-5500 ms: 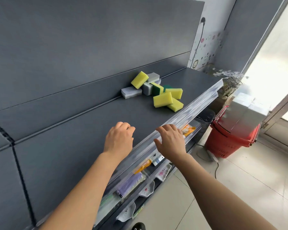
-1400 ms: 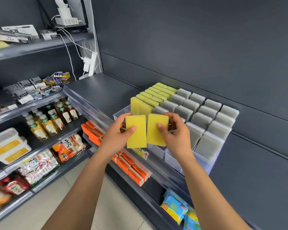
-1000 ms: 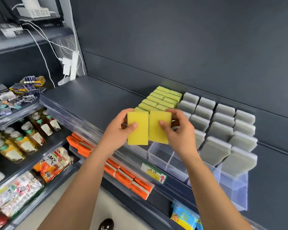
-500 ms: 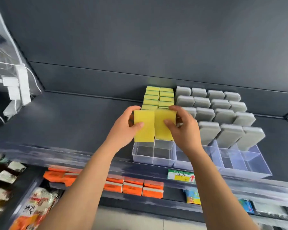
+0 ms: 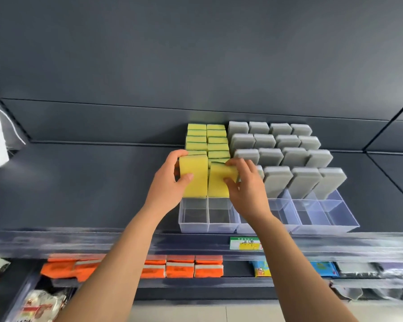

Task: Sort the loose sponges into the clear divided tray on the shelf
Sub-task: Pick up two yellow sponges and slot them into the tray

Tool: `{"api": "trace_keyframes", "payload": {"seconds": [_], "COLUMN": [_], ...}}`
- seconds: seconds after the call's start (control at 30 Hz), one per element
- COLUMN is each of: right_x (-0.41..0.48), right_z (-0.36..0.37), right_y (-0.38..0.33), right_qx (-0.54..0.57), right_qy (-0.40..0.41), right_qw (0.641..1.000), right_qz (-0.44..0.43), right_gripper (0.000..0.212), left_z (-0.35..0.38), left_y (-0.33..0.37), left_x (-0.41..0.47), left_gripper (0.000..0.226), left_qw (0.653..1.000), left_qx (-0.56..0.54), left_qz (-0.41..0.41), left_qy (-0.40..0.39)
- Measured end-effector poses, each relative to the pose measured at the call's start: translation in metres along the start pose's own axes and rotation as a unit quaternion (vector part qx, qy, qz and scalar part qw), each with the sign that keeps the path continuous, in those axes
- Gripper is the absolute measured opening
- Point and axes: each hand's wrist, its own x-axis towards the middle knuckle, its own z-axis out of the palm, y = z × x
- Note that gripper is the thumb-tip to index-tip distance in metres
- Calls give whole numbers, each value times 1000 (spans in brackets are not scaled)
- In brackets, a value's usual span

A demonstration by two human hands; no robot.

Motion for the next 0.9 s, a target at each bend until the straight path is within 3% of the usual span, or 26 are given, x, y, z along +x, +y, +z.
{"api": "trace_keyframes", "payload": {"seconds": [0.4, 0.53, 0.9], "right_x": [0, 0, -7], "right_z": [-8, -6, 5], "right_y": [3, 6, 1], "right_qx": [-25, -96, -139], "right_qy": [-47, -70, 5], "right_qw": [998, 990, 985], "right_qz": [-37, -73, -99], "right_gripper": [29, 29, 22], "left_z": [7, 9, 7], "left_y": [-4, -7, -13], "left_x": [-1, -2, -2], "left_gripper": [47, 46, 47], "left_qw": [1000, 1000, 1000], "left_qx": [2, 12, 11], "left_qz": [1, 0, 7], "left_qy": [14, 13, 2]}}
